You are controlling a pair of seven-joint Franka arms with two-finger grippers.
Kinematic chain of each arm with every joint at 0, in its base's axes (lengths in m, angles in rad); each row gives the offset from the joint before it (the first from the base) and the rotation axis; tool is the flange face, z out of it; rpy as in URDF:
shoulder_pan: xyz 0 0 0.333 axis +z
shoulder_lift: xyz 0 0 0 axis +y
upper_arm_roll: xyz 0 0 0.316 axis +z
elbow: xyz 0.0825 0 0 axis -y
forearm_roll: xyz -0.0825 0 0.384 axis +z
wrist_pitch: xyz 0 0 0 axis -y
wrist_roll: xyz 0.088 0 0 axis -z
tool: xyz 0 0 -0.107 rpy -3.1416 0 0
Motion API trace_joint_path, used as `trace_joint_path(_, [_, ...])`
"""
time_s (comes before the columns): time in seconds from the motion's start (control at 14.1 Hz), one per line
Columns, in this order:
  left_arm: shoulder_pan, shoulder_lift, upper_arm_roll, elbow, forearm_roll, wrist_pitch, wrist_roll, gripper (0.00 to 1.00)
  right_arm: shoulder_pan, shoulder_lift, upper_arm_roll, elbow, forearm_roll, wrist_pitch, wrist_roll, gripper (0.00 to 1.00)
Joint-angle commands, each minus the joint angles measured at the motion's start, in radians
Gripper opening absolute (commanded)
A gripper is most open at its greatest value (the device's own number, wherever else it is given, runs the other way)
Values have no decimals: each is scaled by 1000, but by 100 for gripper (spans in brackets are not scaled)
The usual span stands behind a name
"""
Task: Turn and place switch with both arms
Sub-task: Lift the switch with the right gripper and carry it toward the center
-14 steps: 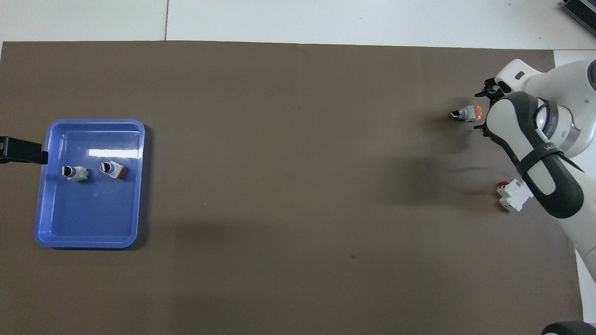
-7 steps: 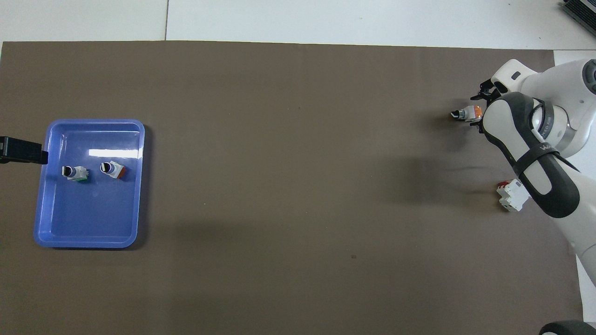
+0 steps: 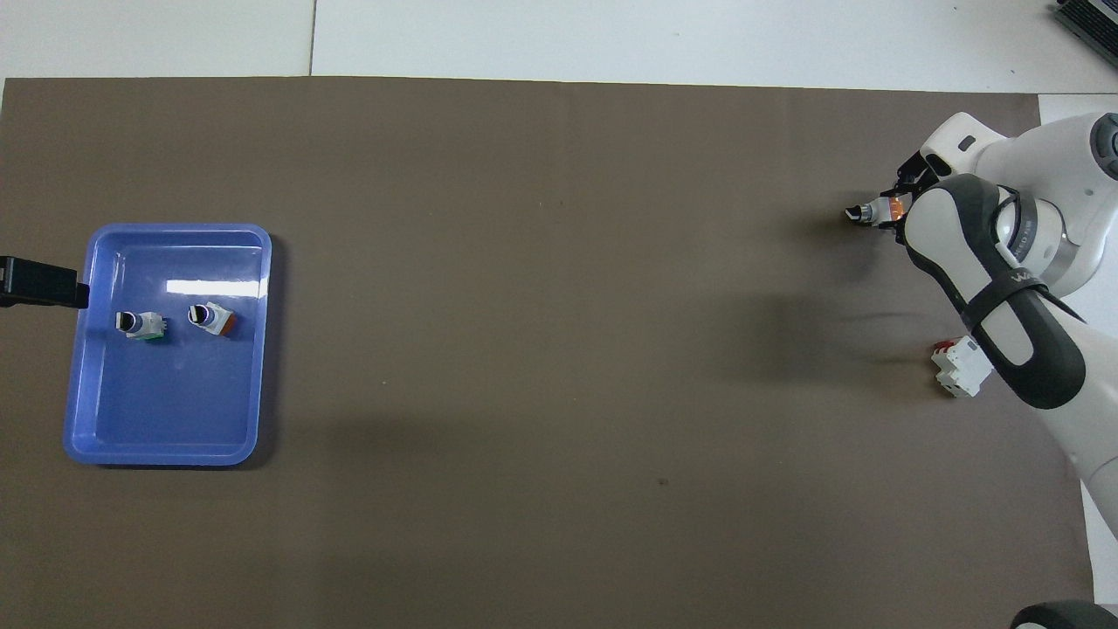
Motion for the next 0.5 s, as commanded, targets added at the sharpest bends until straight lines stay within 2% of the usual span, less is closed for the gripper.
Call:
trace_joint_path(0.0, [7, -20, -3, -17, 2, 4, 4, 100, -5, 1, 5, -7, 24, 10, 7, 0])
trace_joint_path(0.21, [7, -20, -3, -17, 2, 2, 6, 100, 18, -25, 3, 2, 15, -52, 26, 0])
trace_joint_path(0.43, [8, -20, -3, -17, 2, 2, 6, 100, 49, -160, 5, -4, 10, -238, 114, 0])
